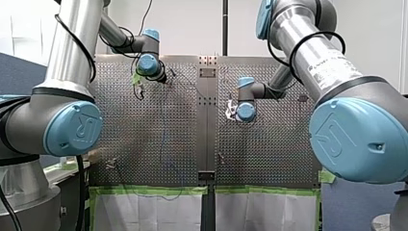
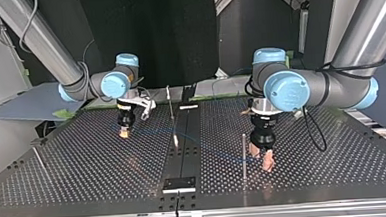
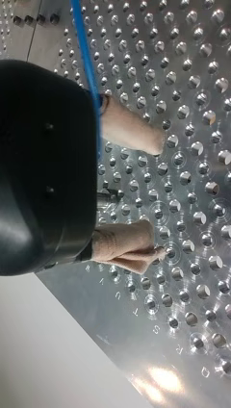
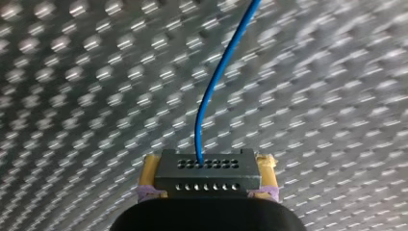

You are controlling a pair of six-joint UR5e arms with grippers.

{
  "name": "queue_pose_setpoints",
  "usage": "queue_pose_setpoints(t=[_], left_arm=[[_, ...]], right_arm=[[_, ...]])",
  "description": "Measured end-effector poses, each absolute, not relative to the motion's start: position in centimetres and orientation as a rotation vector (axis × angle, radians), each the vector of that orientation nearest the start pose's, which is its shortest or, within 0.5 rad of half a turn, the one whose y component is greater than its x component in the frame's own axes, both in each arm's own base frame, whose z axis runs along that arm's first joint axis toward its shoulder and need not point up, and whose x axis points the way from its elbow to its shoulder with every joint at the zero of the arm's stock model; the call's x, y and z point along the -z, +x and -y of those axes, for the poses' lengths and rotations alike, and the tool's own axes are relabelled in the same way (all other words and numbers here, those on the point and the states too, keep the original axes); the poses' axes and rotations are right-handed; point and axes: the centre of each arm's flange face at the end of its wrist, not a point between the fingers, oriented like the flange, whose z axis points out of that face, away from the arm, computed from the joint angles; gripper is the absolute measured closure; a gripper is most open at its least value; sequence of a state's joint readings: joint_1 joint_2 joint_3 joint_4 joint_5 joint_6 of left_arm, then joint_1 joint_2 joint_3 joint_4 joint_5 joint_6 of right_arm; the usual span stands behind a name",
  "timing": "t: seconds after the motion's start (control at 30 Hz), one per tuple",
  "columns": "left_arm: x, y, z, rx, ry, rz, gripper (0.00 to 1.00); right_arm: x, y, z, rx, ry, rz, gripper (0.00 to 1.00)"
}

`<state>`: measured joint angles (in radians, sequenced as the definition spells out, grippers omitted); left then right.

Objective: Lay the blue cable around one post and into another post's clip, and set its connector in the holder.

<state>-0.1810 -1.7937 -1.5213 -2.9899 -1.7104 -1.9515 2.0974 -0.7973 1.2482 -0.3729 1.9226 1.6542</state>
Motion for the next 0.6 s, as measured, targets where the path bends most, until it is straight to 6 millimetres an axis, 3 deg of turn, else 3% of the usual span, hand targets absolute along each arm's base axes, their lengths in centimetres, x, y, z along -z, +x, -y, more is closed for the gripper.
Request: queue_pose_setpoints(t=[0.37,0.6], left_arm=[[-40.8,54.5,22.4,0.324,-0.262,-1.58,0.0],[-40.8,54.4,22.4,0.32,-0.26,-1.58,0.0]], right_arm=[[-9.0,43.6,57.2,-1.252,1.398,1.303,1.0],[-1.9,42.7,54.7,-1.194,1.457,1.328,1.0]])
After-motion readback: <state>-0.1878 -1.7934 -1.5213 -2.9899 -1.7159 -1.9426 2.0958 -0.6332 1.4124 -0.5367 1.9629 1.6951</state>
